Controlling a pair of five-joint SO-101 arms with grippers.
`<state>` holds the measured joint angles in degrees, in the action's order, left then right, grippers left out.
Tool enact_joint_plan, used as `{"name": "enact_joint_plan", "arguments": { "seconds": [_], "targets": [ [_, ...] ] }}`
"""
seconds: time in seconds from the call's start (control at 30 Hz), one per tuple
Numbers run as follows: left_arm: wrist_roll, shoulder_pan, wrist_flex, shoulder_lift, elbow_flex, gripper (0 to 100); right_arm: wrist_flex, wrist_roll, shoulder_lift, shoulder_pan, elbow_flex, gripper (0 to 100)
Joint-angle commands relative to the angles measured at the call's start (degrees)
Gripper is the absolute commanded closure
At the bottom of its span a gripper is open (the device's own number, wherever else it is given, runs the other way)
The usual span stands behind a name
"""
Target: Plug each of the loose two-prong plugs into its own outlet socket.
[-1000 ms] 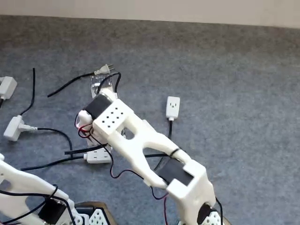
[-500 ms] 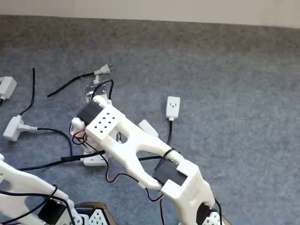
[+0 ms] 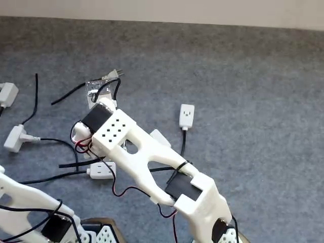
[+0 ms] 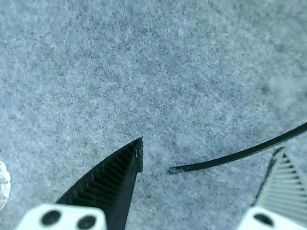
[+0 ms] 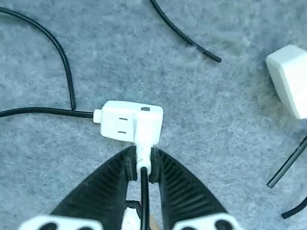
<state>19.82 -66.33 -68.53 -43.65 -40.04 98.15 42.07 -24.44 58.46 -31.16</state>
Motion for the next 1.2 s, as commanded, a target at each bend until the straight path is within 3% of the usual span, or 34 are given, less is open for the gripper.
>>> {"name": "enact_joint_plan", "arguments": {
  "seconds": [0.0, 0.17, 1.17],
  "targets": [
    [0.1, -0.3, 0.8, 0.8, -2.2, 60, 2.2, 0.6, 1.1, 2.2, 0.0, 99.4],
    [0.1, -0.3, 0.8, 0.8, -2.2, 60, 2.2, 0.6, 1.1, 4.5, 0.0, 99.4],
    [0.2, 0.0, 0.8, 0.8, -2.3, 60, -1.9, 0.6, 1.1, 3.1, 7.0, 99.4]
  ]
}}
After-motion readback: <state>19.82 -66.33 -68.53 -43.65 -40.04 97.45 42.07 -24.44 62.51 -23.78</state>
